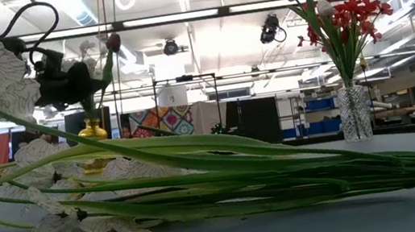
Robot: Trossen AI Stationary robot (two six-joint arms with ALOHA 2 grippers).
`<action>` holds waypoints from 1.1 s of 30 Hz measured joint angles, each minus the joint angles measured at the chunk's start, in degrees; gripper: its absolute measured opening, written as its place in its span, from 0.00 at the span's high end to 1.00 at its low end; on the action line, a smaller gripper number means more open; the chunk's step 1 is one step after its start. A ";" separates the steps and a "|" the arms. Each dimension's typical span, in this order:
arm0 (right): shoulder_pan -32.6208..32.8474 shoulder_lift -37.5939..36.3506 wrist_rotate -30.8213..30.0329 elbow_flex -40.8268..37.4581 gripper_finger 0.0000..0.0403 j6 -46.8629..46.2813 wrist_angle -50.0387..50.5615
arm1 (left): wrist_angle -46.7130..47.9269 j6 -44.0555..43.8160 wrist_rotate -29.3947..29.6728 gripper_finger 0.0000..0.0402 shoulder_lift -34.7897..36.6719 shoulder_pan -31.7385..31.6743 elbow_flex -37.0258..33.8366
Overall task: Sort flowers into vase by color
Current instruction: Put the top red tulip into the yellow vase
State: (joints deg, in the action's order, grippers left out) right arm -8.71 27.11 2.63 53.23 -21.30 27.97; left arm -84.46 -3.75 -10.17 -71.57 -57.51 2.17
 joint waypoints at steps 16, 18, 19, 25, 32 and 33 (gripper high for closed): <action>0.00 0.00 0.00 0.00 0.70 0.02 0.00 | -4.29 -6.92 -18.47 0.73 -0.02 0.42 0.00; 0.00 0.00 0.00 0.00 0.70 0.00 0.00 | -4.07 -5.23 -16.94 0.73 -0.02 0.56 -0.02; 0.00 0.00 0.00 0.00 0.70 0.01 0.00 | -4.03 -4.79 -14.83 0.73 -0.02 0.56 -0.02; 0.00 0.00 0.00 0.00 0.70 0.00 0.00 | -4.65 -4.50 -4.65 0.73 -0.04 0.55 -0.02; 0.00 -0.01 0.00 0.00 0.70 0.00 0.00 | -3.89 -1.28 -3.30 0.73 1.69 3.23 -0.02; 0.00 0.00 0.00 0.00 0.70 0.00 0.00 | -3.02 -0.83 -2.58 0.73 2.01 3.43 -0.02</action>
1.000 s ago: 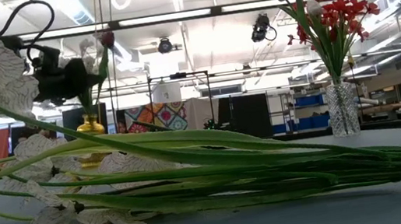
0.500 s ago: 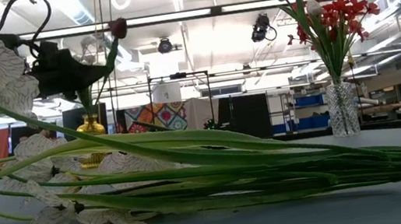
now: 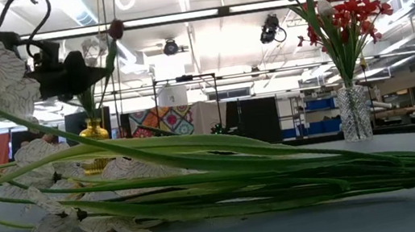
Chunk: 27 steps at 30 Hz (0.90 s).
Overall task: Sort flowers into vase by color
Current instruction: Put the top red tulip into the yellow vase, then put the red tulip into the yellow vase
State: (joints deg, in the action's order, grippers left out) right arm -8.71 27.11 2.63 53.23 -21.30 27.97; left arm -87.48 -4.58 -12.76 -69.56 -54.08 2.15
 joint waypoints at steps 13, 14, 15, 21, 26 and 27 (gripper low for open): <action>0.00 0.00 0.00 0.00 0.70 0.00 0.00 | 11.32 0.61 3.87 0.55 6.00 1.39 0.68; 0.00 0.00 0.00 0.00 0.70 0.01 0.00 | 11.37 1.87 3.71 0.54 6.50 2.03 0.81; 0.00 -0.01 0.00 0.00 0.70 0.00 0.00 | 11.39 3.22 3.59 0.53 7.08 2.76 0.96; 0.00 -0.02 0.00 0.00 0.70 0.02 0.00 | 11.03 11.72 -6.16 0.54 10.69 7.93 4.82; 0.00 -0.02 0.00 0.00 0.70 0.01 0.00 | 12.34 11.13 -6.05 0.54 11.54 12.55 10.40; 0.00 -0.01 0.00 0.00 0.70 0.01 0.00 | 13.28 11.35 -6.05 0.54 11.54 13.69 11.91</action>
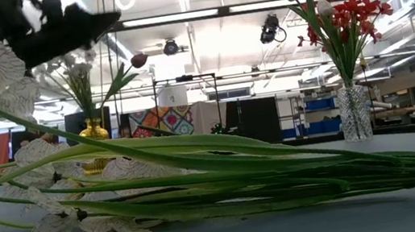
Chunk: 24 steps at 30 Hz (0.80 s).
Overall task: Sort flowers into vase by color
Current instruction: Put the red tulip into the yellow vase
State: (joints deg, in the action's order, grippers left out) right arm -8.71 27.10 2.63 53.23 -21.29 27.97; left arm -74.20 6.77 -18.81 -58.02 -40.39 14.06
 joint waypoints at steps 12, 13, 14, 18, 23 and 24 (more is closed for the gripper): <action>0.00 -0.01 0.00 0.00 0.70 -0.01 0.00 | 51.49 9.39 10.09 0.55 -0.69 15.17 27.22; 0.00 -0.01 0.00 0.00 0.70 -0.01 0.00 | 57.65 9.47 12.52 0.56 -1.53 16.64 29.97; 0.00 -0.01 0.00 0.00 0.70 0.00 -0.01 | 63.23 9.21 14.88 0.56 -2.52 17.98 32.45; 0.00 -0.01 0.00 0.00 0.70 0.00 0.00 | 73.57 -2.07 18.84 0.61 -7.36 22.68 39.23; 0.00 -0.01 0.00 0.00 0.70 -0.01 -0.04 | 75.26 -19.25 19.10 0.69 -12.27 29.72 41.33; 0.00 -0.01 -0.01 0.00 0.70 0.01 -0.04 | 75.17 -20.95 19.10 0.71 -13.07 31.53 41.33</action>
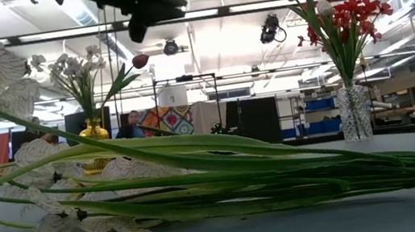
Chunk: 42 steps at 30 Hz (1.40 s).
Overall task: Sort flowers into vase by color
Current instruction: Put the red tulip into the yellow vase
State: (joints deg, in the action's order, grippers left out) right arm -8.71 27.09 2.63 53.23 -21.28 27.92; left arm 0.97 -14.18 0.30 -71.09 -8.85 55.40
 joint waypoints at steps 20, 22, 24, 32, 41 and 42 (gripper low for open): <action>0.00 0.02 0.01 0.00 0.70 0.00 0.02 | -4.75 -13.13 7.24 0.88 -13.66 23.66 2.35; 0.00 0.00 0.00 0.00 0.70 -0.02 -0.02 | -4.43 -14.67 7.93 0.88 -13.67 23.57 2.79; 0.00 0.00 0.01 0.00 0.70 -0.02 -0.04 | -4.83 -16.20 9.07 0.88 -13.62 22.95 2.93; 0.00 0.00 0.01 0.00 0.70 -0.02 -0.11 | -3.98 -18.57 9.55 0.88 -13.61 19.19 2.93; 0.00 1.52 -2.43 0.00 0.70 -10.41 -13.52 | -3.85 -24.10 9.52 0.88 -13.61 17.38 2.93; 0.00 2.17 -4.18 0.09 0.70 -12.01 -16.09 | -3.48 -24.60 9.48 0.88 -13.61 17.54 2.93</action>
State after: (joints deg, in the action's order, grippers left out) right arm -8.71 29.27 -1.55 53.32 -33.29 11.83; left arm -2.50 -38.78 9.77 -84.71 8.68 58.33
